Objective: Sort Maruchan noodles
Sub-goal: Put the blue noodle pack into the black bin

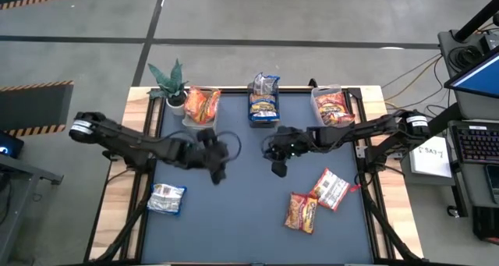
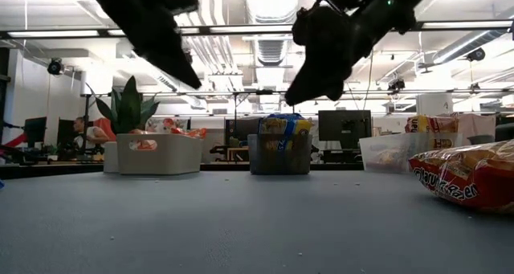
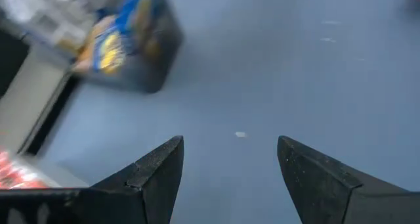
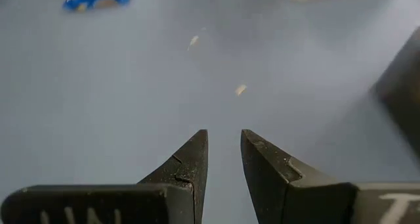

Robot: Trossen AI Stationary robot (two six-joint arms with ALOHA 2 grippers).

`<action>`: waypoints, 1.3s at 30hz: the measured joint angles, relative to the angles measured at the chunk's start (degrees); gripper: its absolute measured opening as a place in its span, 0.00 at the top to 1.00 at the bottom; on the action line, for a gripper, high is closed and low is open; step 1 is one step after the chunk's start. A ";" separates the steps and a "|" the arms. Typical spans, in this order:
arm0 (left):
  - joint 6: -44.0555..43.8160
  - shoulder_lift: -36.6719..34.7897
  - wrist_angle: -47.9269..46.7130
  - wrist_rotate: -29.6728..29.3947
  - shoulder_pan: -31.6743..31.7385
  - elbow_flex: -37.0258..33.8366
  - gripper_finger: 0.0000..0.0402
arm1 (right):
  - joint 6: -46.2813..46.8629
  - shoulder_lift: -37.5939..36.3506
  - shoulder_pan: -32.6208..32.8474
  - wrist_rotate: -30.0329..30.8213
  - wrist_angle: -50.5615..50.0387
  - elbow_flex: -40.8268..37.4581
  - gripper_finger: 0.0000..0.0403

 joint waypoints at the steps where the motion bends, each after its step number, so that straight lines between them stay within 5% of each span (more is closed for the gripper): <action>1: 0.00 0.00 -0.01 -0.01 -1.61 0.00 0.43 | 0.89 0.00 0.37 -1.38 -2.38 0.83 0.80; 5: -0.09 0.00 0.05 -1.22 -6.55 -0.02 0.43 | 5.26 0.00 2.66 -5.33 -12.54 4.16 0.80; 12: -0.24 -0.02 0.19 -12.73 -8.89 -0.02 0.43 | 20.19 0.00 8.65 -5.75 -36.27 10.48 0.80; 19: 2.06 -0.02 0.26 -17.33 -8.87 -0.04 0.43 | 40.52 -0.02 16.57 -8.08 -57.30 7.56 0.82; 30: 10.06 -0.02 2.57 -18.70 -8.76 -0.04 0.43 | 57.68 -0.09 27.93 -12.83 -61.24 -0.64 0.97; 32: 10.19 -0.02 1.88 -16.60 -8.76 -0.02 0.43 | 58.47 -0.30 28.96 -12.84 -61.09 -0.66 0.98; 35: 6.58 -0.42 -4.54 -5.97 -8.77 0.36 0.43 | 59.01 -0.39 30.09 -12.82 -60.87 -0.31 0.98; 39: -7.88 0.07 -17.69 6.79 -8.80 3.10 0.43 | 58.01 -0.46 30.55 -12.26 -60.06 -0.05 0.98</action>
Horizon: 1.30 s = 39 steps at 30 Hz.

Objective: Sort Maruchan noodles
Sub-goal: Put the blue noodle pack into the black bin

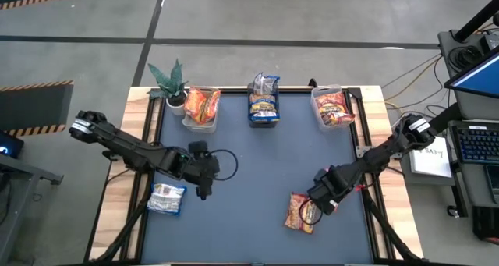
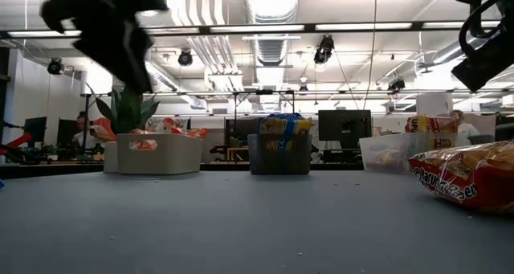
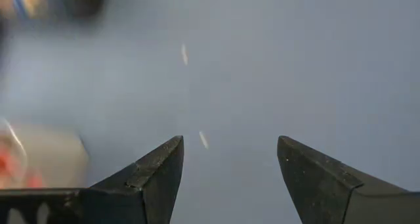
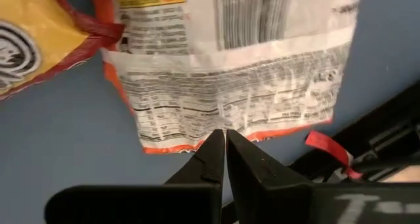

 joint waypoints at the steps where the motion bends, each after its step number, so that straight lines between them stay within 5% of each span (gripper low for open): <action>1: -4.78 0.35 -3.07 2.28 0.02 0.55 0.43 | -0.53 0.00 -0.01 0.43 0.36 0.00 0.98; 8: -38.34 4.84 -15.61 19.61 -0.93 0.81 0.43 | -5.25 0.00 -0.60 7.45 4.45 0.02 0.98; 13: -50.29 12.10 -23.78 26.40 -5.03 0.75 0.47 | -11.60 0.00 -1.83 13.51 11.64 0.04 0.98; 26: -54.52 26.20 -25.50 27.51 -10.13 5.47 0.52 | -26.37 0.00 -8.19 14.41 22.11 0.07 0.98; 34: -55.48 30.15 -26.83 27.42 -10.47 5.76 0.52 | -30.86 0.00 -10.32 14.48 23.14 0.07 0.98; 39: -56.65 30.29 -26.27 27.28 -10.54 5.73 0.61 | -32.32 0.00 -11.17 14.53 23.98 0.07 0.98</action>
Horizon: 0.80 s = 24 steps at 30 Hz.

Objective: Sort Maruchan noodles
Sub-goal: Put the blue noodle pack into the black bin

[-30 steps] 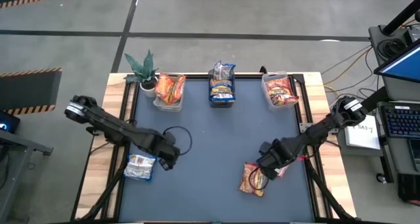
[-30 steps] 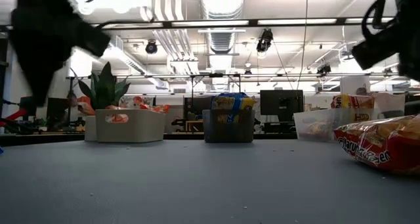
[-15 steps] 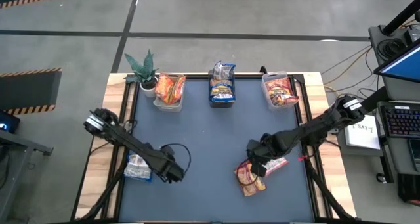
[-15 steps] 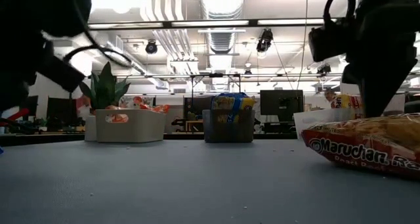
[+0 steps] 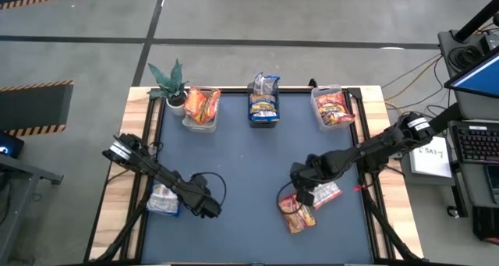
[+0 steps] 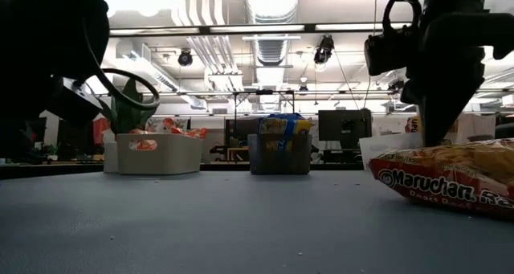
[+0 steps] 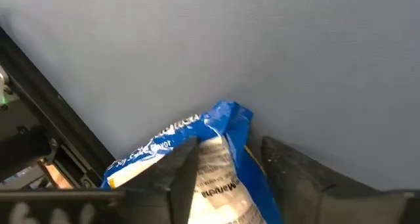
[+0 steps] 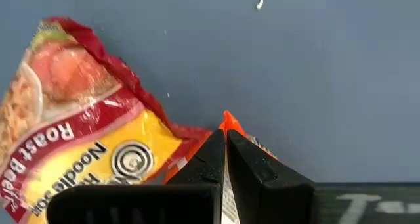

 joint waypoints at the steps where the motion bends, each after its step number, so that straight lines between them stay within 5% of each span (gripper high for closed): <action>1: -0.06 0.00 0.24 0.04 0.00 -0.02 0.64 | -0.51 0.00 -0.09 0.05 0.48 0.00 0.98; 11: 4.36 0.00 0.20 -5.21 0.00 1.58 0.98 | -5.32 0.00 -0.07 0.54 3.28 0.00 0.98; 18: 13.48 -0.07 0.55 -18.07 1.73 9.90 0.99 | -11.28 0.00 -0.10 1.96 9.03 0.00 0.98; 24: 28.78 -0.20 5.55 -35.63 1.81 17.10 1.00 | -17.28 0.00 -0.29 2.13 18.41 0.00 0.98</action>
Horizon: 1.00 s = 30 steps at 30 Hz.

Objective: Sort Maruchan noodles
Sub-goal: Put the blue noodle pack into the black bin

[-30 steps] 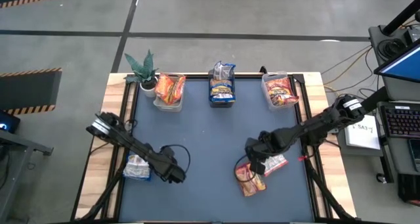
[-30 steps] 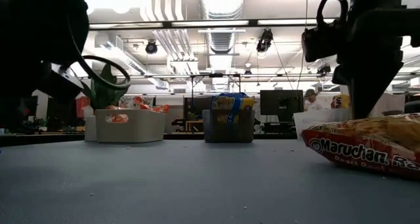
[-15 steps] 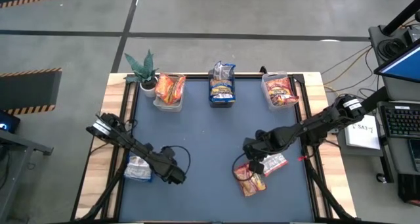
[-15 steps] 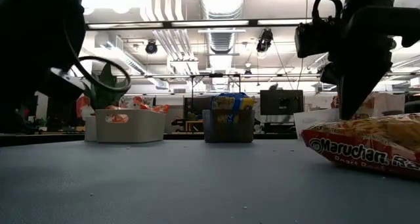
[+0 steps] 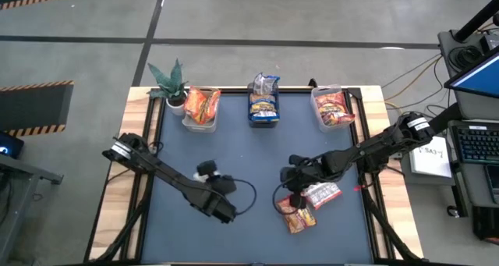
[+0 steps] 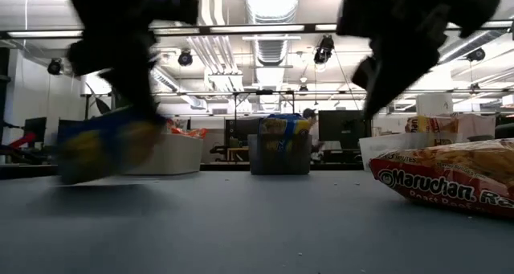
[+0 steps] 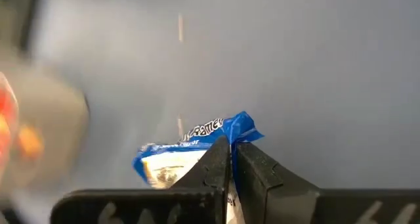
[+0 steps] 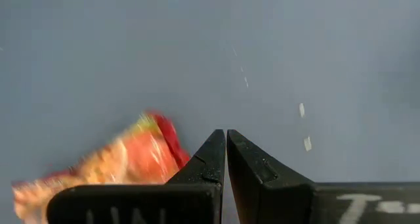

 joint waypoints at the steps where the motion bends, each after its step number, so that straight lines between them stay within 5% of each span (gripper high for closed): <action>1: 3.23 -0.06 2.28 -3.04 -0.24 0.45 1.00 | -0.98 0.00 -0.02 0.01 1.76 0.00 0.98; 5: 11.70 -0.47 5.75 -10.43 -0.38 0.48 1.00 | -5.95 0.00 -0.02 0.02 8.08 0.00 0.98; 14: 13.60 -3.00 6.99 -12.33 -0.57 0.52 1.00 | -19.98 0.42 -0.21 7.46 20.31 0.00 0.96; 30: 14.07 -6.90 14.35 -9.62 -3.38 0.70 1.00 | -38.06 9.97 -5.21 2.34 41.16 -0.02 0.54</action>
